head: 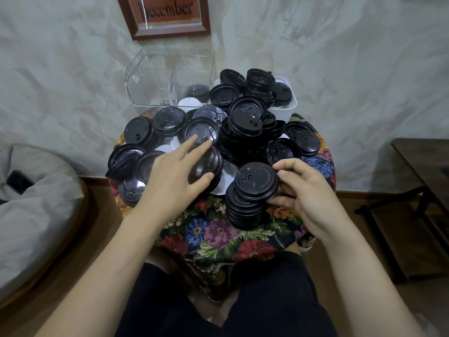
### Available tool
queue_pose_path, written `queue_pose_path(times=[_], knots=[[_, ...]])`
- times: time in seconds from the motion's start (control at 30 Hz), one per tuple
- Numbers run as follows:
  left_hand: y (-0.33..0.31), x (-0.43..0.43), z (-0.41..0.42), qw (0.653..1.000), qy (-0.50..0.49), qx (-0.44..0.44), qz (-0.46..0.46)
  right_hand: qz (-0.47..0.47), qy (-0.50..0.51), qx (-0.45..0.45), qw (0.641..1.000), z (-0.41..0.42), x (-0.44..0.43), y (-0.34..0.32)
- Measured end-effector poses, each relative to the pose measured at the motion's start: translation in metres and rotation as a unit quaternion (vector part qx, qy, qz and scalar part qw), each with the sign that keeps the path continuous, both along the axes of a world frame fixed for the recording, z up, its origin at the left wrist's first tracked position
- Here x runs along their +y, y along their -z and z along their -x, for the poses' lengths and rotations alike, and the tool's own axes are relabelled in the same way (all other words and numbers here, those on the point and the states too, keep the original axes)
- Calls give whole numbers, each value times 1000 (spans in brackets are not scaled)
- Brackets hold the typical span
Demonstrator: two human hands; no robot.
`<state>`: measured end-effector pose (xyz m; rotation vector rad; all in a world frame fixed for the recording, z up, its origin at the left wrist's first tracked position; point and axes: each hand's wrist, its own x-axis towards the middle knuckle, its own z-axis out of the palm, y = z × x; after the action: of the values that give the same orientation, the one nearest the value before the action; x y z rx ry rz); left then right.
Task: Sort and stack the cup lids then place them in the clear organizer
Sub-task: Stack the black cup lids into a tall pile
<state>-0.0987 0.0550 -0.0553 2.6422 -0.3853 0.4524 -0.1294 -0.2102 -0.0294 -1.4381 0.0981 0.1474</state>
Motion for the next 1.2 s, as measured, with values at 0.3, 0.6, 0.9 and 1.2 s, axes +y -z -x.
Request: queue_pose_path(times=[0.3,0.6,0.9,1.2], knots=[[18,-18,43,978,10,-153,143,167,2,-61,984,-1,-4,7],[45,-57,71,979,16,30,202,218,-36,-97,970,-5,-9,16],[45,-59,67,968,16,75,240,282,-98,-118,947,0,-3,13],[56,-60,67,957,0,96,274,366,-145,-138,909,7,0,12]])
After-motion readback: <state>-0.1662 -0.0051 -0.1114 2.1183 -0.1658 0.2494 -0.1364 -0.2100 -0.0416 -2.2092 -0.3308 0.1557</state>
